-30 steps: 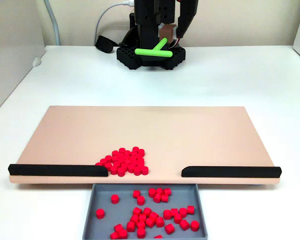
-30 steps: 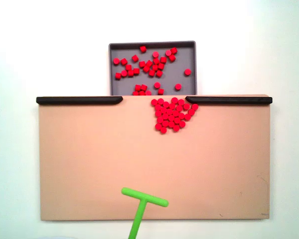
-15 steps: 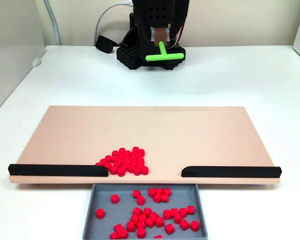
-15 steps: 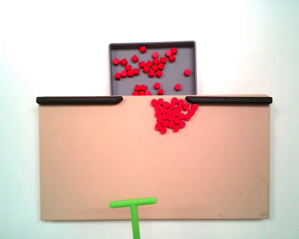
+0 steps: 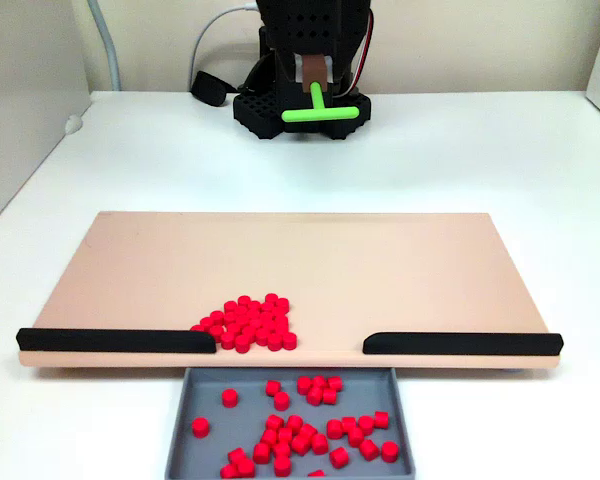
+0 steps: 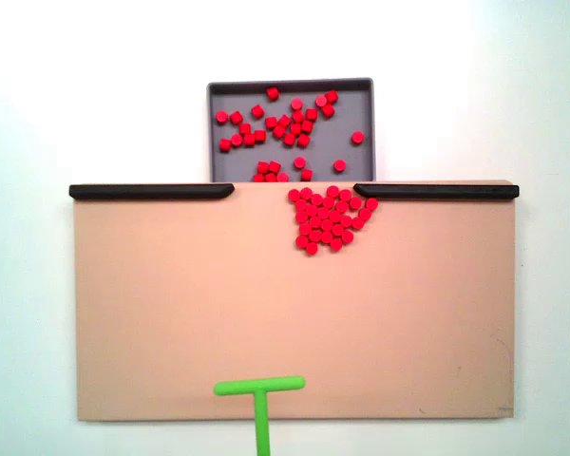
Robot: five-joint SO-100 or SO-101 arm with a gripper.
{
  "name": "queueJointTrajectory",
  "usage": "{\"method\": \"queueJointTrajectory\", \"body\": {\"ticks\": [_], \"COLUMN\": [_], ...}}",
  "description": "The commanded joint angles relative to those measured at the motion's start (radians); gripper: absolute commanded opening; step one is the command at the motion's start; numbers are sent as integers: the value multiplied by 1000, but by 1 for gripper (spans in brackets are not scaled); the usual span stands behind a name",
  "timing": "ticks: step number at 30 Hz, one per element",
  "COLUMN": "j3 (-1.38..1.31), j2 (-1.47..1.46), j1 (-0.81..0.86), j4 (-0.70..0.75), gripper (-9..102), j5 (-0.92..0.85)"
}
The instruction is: Push granules from left to the grey container
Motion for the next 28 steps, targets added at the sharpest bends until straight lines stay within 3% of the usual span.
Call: {"method": "queueJointTrajectory", "body": {"ticks": [1, 28], "j3": [-20, -23], "j2": [-6, 8], "j1": [-2, -25], "j4": [3, 2], "gripper": [0, 0], "j5": [41, 58]}}
